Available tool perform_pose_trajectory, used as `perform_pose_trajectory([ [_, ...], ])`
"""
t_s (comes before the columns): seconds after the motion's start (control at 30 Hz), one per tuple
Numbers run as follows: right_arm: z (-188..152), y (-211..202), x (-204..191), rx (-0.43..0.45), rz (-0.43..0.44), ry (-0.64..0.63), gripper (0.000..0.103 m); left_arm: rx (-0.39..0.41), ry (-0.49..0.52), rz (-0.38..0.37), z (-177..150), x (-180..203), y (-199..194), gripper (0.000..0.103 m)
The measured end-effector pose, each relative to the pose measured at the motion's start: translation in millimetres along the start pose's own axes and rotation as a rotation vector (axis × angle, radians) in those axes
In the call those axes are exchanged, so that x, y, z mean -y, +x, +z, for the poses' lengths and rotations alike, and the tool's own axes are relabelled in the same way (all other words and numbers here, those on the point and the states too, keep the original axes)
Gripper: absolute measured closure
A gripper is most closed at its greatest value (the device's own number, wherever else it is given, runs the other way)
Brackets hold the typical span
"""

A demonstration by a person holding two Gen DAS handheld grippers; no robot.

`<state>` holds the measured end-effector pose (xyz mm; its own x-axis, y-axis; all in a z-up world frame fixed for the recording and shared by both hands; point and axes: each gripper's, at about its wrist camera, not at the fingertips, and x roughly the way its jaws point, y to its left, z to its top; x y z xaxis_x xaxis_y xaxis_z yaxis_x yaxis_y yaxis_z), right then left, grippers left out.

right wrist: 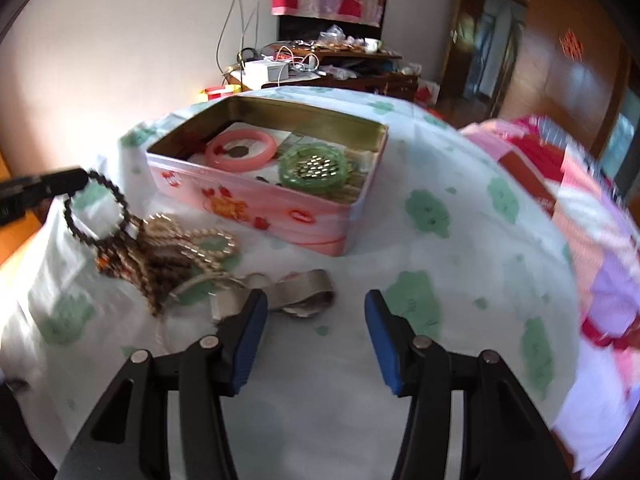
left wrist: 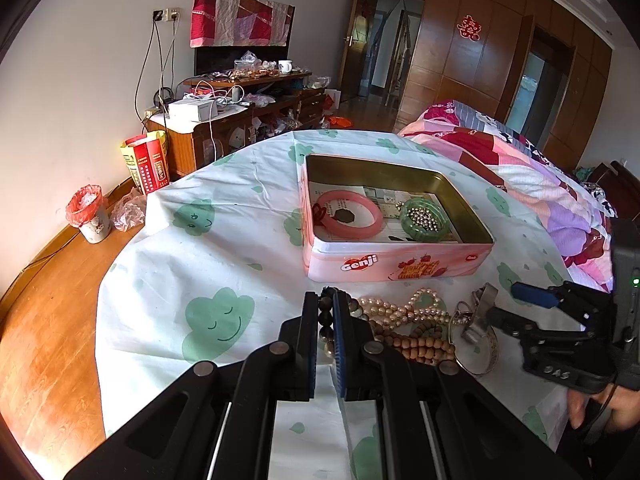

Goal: Organize jewelry
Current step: 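Grasp the silver key clip beside the silver bangle with the right gripper, then carry the dark bead bracelet into the tin while the right gripper carries the key clip in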

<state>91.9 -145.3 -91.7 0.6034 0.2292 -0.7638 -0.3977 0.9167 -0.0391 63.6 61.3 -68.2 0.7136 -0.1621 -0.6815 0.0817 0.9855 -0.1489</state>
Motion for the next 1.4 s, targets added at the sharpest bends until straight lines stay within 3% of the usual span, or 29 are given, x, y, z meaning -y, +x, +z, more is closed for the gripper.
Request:
perform_pose_trajectory([
  [0.07,2.2,3.9,-8.0,-0.001,-0.018,0.024,0.047,-0.001,0.002,-0.001,-0.1,0.6,-0.1,0.097],
  [0.13,6.9,6.5,-12.0,0.009,-0.032,0.053,0.035,-0.003,0.002,-0.002,0.4,0.2,0.3,0.097],
  [0.2,11.0,9.8,-15.3,0.003,-0.01,0.069,0.032,-0.006,0.001,-0.003,0.6,-0.1,1.5,0.097],
  [0.33,5.6,15.6,-20.3,-0.036,0.019,0.049,0.033,-0.01,-0.004,-0.004,0.7,-1.4,2.0,0.097],
  [0.5,-14.5,7.9,-11.8,-0.097,-0.012,0.022,0.035,-0.006,-0.002,-0.009,1.1,-0.1,0.1,0.097],
  [0.63,-23.4,-9.2,-1.8,-0.068,-0.055,0.024,0.036,-0.012,0.007,-0.011,-0.4,3.7,1.9,0.097],
  [0.7,-22.4,-12.4,-1.4,-0.05,-0.049,0.02,0.042,-0.013,0.011,-0.011,-0.9,4.7,1.9,0.097],
  [0.9,-19.2,-0.5,-10.0,-0.052,-0.005,0.012,0.074,-0.019,0.008,-0.012,-1.6,3.2,3.2,0.097],
  [1.1,-20.0,-8.6,-10.3,0.01,-0.001,0.008,0.083,-0.012,0.004,-0.012,-0.6,2.7,1.6,0.097],
  [1.4,-10.8,-34.6,-11.3,0.127,-0.01,-0.013,0.084,0.009,0.002,-0.016,5.0,2.7,-3.8,0.097],
])
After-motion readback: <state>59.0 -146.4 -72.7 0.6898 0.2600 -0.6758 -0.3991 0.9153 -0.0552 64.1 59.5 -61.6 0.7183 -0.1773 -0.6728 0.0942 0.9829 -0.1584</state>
